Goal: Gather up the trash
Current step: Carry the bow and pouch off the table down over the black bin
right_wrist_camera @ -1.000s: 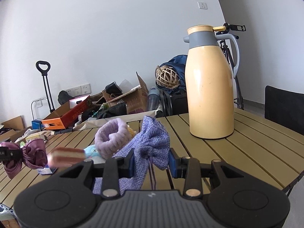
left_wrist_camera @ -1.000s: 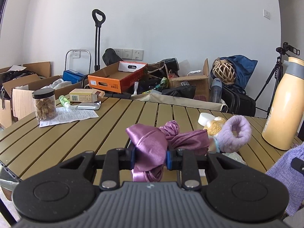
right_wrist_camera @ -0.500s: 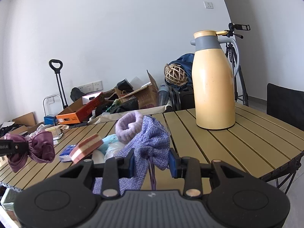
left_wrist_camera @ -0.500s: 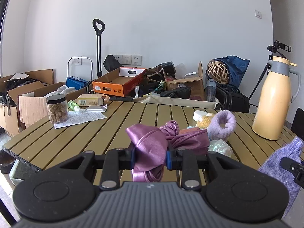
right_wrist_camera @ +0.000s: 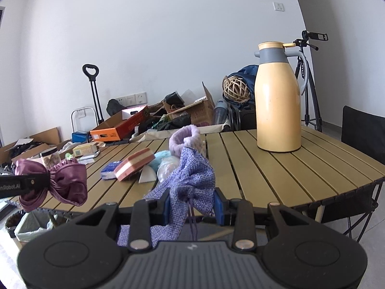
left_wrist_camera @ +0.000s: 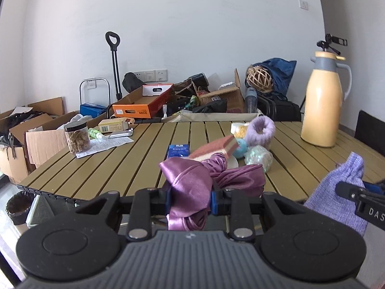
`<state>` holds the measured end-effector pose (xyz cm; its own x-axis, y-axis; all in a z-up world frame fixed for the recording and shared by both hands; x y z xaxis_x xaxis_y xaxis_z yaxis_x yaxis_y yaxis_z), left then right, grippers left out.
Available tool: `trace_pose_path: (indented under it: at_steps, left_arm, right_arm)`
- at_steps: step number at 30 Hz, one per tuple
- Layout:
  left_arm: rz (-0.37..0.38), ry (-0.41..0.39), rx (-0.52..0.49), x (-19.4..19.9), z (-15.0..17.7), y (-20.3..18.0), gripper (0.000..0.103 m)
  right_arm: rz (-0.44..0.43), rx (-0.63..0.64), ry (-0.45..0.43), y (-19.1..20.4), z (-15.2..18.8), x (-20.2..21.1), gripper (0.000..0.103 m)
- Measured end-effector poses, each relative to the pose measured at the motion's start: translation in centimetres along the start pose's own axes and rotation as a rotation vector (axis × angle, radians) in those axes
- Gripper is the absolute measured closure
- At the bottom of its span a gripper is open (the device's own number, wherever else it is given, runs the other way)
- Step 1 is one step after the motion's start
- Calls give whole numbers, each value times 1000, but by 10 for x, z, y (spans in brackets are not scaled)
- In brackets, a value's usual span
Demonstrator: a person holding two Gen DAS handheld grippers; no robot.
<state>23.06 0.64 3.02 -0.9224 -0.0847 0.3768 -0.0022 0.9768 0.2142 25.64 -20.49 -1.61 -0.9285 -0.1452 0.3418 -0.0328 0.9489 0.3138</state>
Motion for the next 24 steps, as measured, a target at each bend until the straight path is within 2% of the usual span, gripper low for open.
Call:
trace_pose_path:
  at_steps: [12,24]
  left_arm:
    - [38,64,-69,21,42,-22,74]
    - [47,171,-70,4,85,-24,74]
  right_arm:
    - [-7,34,103,3,36,21,70]
    - [20,60,243,-1,77,8,70]
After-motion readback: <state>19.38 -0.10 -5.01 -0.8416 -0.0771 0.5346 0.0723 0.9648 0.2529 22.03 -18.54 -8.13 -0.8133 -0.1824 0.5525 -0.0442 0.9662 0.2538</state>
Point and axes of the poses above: each gripper's, at about its wrist camera, not at the fingertips, and x roughly against the way its jaws point, y to its left, z to its underside, the point moved 2 cm from there along -x, roughly the way its jaws point, and after that the axes turned 10 degrees about -x, right-handed, at the moved point
